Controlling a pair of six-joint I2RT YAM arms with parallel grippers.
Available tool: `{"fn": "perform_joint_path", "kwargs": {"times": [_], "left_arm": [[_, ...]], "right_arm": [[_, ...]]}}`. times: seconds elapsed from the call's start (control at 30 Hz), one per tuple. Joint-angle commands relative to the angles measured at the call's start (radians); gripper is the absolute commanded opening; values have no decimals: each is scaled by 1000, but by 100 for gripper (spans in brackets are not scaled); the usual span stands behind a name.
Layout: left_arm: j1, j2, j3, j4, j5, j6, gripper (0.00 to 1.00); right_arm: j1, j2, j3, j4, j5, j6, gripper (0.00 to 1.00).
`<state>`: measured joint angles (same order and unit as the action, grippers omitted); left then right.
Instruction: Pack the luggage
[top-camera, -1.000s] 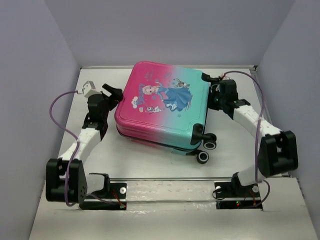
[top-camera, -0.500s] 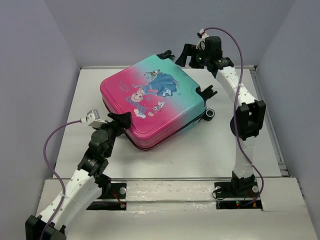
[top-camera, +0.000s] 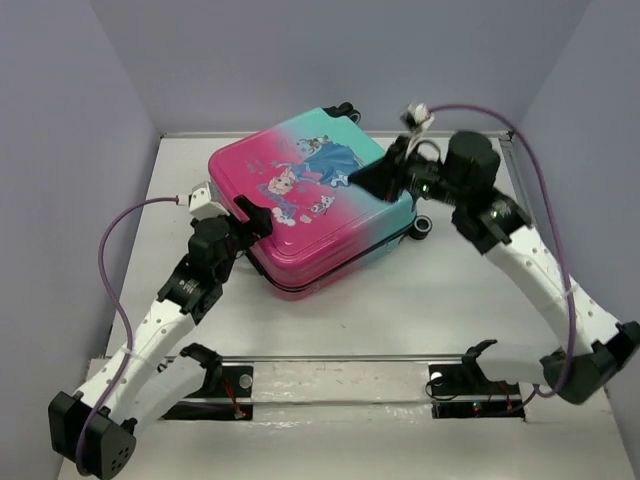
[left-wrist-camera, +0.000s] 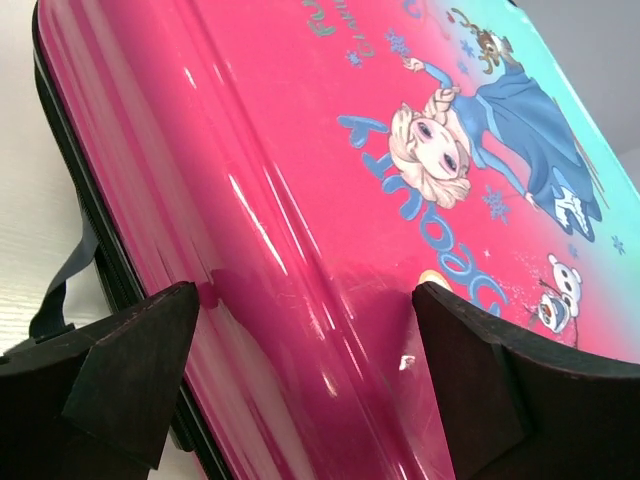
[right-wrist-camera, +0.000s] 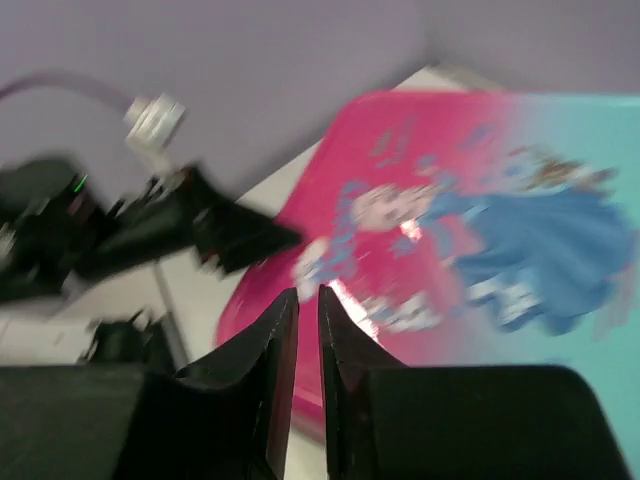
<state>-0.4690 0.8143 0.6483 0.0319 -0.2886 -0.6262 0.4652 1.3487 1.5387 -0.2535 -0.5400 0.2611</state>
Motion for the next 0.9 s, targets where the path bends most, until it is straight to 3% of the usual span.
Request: {"fn": "perform_joint_path", "kwargs": {"times": [0.0,0.07,0.1,0.2,0.4,0.6,0.67,0.87], "left_arm": [[51,-32,73,8,69,71,99],[186,-33,71,6,209,63,99],[226,-35,67,10,257,56,99],[309,-61,44,5,331,39,99],[388,-184,-90,-29,362,-27,99],[576,-86,-209,97,610,-134,92],[609,-81,-264,117,603,-153,88],[664,35,-352,293,643,-259,87]], "right_arm": [[252,-175,-357,148,96,6,18],[384,-252,-518,177,225,29,31],[417,-272,-561,184,306,38,51],[510,-328,-715,207,414,73,70],[529,-304,-922,385,500,153,68],[540,-119,-977,670,567,202,66],[549,-83,-967,712,575,223,66],[584,24,-947,839,676,277,65]]}}
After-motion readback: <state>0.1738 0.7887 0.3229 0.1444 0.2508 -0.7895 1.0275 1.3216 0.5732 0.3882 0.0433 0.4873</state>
